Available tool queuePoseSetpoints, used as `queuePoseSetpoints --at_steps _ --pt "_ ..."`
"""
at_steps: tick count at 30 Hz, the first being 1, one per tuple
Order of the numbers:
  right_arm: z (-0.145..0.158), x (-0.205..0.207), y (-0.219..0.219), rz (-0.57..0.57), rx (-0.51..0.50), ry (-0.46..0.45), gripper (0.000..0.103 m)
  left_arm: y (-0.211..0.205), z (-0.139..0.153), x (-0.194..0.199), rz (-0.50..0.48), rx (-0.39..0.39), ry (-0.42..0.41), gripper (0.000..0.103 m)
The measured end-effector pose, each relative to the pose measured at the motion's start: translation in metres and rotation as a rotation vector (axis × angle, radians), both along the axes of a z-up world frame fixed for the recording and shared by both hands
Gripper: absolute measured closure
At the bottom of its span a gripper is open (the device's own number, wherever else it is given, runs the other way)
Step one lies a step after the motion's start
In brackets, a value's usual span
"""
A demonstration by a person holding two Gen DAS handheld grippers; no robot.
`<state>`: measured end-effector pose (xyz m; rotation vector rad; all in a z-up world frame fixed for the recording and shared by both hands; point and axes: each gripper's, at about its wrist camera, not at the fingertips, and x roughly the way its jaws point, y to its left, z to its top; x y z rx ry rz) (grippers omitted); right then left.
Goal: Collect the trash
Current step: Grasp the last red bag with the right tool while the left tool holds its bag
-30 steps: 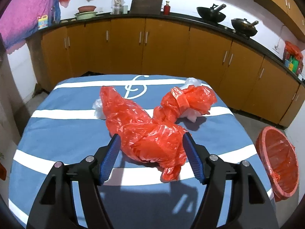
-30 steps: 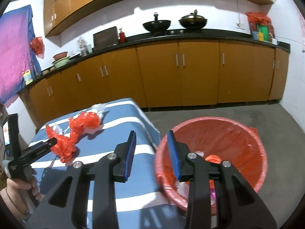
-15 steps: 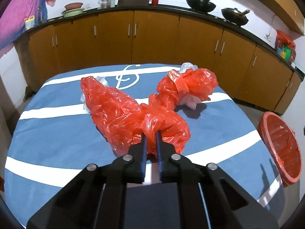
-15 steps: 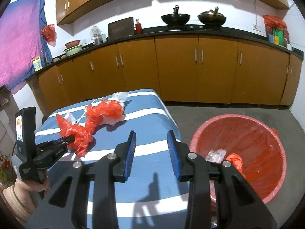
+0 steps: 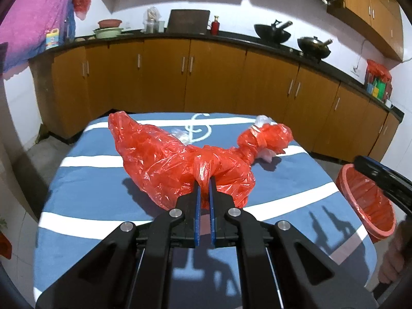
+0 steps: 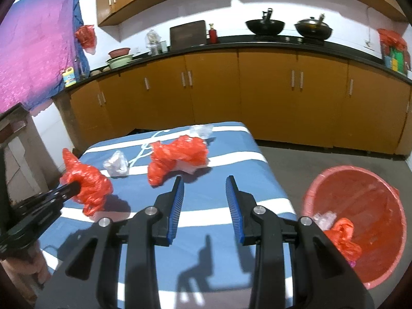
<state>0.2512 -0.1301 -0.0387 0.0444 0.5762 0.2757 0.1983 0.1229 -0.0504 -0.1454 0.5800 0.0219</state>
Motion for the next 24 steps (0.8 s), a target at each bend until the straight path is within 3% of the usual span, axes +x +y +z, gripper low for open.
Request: queuePoseSetpoints --at_steps 4,14,24 --pt "0.0 0.013 0.026 0.034 -0.006 -0.002 0.068 0.02 0.002 -0.006 0.034 0.012 -0.015 0.098" --pt "-0.002 0.066 0.098 0.096 -0.061 -0.043 0.056 0.067 -0.001 0.003 0.127 0.005 -0.026 0.098" --pt "-0.032 0.105 0.132 0.095 -0.185 -0.018 0.059 0.092 -0.009 0.014 0.161 -0.002 -0.024 0.098"
